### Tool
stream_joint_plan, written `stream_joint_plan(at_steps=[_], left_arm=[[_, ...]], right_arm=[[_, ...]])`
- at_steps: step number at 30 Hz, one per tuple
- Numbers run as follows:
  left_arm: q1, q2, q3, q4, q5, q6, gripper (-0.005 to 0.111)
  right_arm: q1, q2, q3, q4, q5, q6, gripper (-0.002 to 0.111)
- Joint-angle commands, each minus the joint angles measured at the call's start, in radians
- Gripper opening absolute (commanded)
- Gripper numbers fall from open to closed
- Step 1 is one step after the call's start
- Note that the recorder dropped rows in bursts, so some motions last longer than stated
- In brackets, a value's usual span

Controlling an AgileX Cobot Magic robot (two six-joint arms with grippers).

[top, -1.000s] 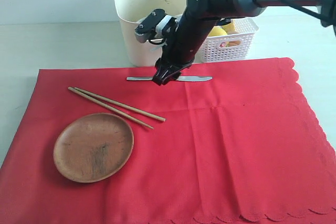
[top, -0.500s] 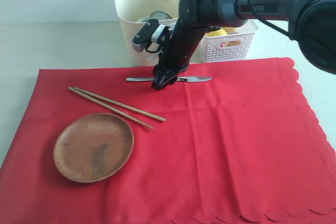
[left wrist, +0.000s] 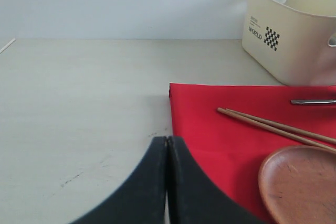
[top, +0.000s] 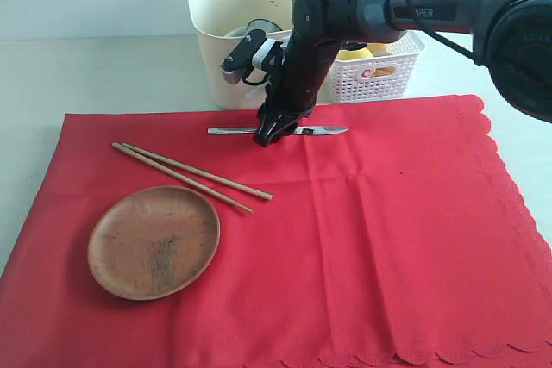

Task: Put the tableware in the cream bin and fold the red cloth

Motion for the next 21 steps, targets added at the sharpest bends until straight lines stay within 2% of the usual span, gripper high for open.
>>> stream_joint_plan(at_steps=[1, 6, 21], left_arm=[[0.002, -0.006, 0.003, 0.007, -0.005, -0.002, 0.0], [0.002, -0.006, 0.003, 0.007, -0.005, -0.002, 0.0], [0.002, -0.006, 0.003, 0.007, -0.005, -0.002, 0.0]], right_arm=[[-0.001, 0.013, 0.005, 0.094, 0.163, -0.127, 0.02], [-0.001, 0.008, 0.005, 0.125, 0.196, -0.127, 0.0], [-0.001, -0.035, -0.006, 0.132, 0.201, -0.127, 0.0]])
